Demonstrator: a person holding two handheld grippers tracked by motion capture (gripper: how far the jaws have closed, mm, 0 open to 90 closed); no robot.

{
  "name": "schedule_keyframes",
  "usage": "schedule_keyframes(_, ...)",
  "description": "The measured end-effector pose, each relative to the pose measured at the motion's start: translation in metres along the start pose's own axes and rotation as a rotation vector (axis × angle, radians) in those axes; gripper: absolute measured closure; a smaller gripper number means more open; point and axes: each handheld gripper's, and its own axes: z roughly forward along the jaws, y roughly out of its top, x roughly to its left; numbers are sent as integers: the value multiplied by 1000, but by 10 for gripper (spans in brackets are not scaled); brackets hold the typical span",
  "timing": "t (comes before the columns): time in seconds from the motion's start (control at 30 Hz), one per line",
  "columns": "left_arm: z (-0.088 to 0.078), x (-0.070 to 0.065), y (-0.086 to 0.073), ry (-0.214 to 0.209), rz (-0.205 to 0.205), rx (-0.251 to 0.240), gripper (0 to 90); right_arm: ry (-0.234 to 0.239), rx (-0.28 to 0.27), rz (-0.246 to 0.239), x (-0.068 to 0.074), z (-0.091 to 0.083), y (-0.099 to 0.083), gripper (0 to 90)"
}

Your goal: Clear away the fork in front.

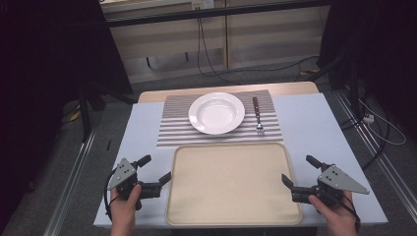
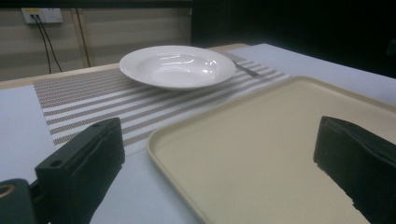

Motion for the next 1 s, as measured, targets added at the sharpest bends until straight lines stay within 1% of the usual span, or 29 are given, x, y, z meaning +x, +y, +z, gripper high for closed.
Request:
schedule_keyframes(0.07,1,0,1,-1,-13,-10,21,-14,7,-9,-2,6,5,4)
schedule_keyframes(0.13,2,0,1,-3,-11,-11,20,-26,14,-23,-4,10,7,3)
schedule_keyframes(0.3,5,2,2,-7,-21,-16,21,-42,34,-42,-9,19,15,4)
schedule_keyframes(0.33,5,2,2,-7,-21,-16,20,-42,34,-42,-9,19,15,4)
schedule_keyframes(0.37,6,2,2,-6,-20,-17,21,-52,38,-24,-13,24,18,8)
schedule_keyframes(0.47,5,2,2,-9,-11,-10,21,-68,44,-23,-19,31,22,12)
schedule_keyframes(0.5,5,2,1,-3,-18,-14,21,-73,43,-16,-22,34,23,11)
schedule_keyframes(0.57,3,3,1,1,-10,-8,21,-75,46,-7,-27,40,26,14)
schedule_keyframes(0.67,2,3,0,-1,-8,2,21,-86,47,-9,-35,50,32,13)
schedule_keyframes(0.73,2,2,0,-1,-3,6,21,-89,61,-14,-39,57,36,13)
schedule_keyframes(0.8,0,2,-1,-2,0,11,21,-87,75,-6,-43,64,38,9)
schedule_keyframes(0.83,-1,2,-1,2,-1,10,21,-95,81,-1,-45,68,40,9)
schedule_keyframes(0.9,-3,2,-1,4,-7,5,21,-93,87,3,-47,74,42,11)
schedule_keyframes(1.0,-3,4,-1,7,-11,2,20,-95,107,-4,-48,84,44,12)
